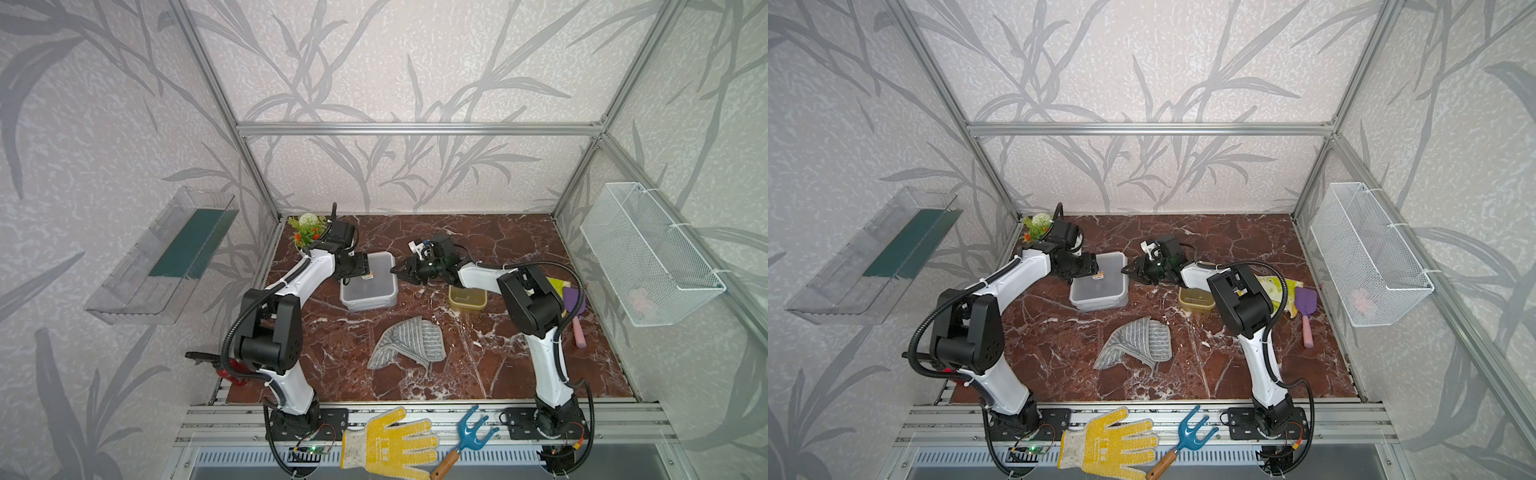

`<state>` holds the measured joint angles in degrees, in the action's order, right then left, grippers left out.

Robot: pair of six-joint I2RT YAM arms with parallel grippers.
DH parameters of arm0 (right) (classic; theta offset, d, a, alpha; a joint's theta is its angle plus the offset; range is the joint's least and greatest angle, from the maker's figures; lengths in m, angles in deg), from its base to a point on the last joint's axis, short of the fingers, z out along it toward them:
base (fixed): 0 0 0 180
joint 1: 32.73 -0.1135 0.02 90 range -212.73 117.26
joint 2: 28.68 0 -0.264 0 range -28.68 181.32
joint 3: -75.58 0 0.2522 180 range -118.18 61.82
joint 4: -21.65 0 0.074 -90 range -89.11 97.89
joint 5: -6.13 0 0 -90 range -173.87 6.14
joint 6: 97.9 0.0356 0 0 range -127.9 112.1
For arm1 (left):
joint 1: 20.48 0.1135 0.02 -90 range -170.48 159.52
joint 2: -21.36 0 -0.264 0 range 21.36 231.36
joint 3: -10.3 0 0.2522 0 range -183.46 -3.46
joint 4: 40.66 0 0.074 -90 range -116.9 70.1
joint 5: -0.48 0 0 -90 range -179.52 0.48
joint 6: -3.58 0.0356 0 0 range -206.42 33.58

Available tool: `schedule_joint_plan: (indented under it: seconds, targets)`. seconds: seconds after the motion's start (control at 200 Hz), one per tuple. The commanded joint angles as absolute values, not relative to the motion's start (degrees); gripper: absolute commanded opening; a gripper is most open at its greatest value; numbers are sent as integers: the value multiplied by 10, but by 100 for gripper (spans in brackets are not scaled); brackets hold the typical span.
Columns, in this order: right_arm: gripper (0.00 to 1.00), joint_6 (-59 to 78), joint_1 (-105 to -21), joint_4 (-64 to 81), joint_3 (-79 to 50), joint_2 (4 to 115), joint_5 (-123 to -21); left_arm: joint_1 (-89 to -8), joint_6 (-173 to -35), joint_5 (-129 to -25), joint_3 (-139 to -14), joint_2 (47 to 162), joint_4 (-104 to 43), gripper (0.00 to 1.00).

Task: Wipe the insides of the lunch boxes
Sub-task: Open the fastener of the lunch box.

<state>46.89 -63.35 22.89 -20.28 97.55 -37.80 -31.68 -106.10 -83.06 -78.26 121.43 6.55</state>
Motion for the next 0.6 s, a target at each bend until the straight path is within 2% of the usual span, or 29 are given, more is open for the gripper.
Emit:
schedule_joint_plan:
  seconds: [0.0,0.405,0.595]
  targets:
    - [6,382,-632,99,-220,956,-416,-328,-1058,-845,-769,1257,148,74]
    - [3,304,-633,-51,-282,956,-468,-334,-1053,-862,-779,1280,158,74]
    - [5,291,-633,-83,-302,958,-477,-334,-1058,-849,-777,1276,147,74]
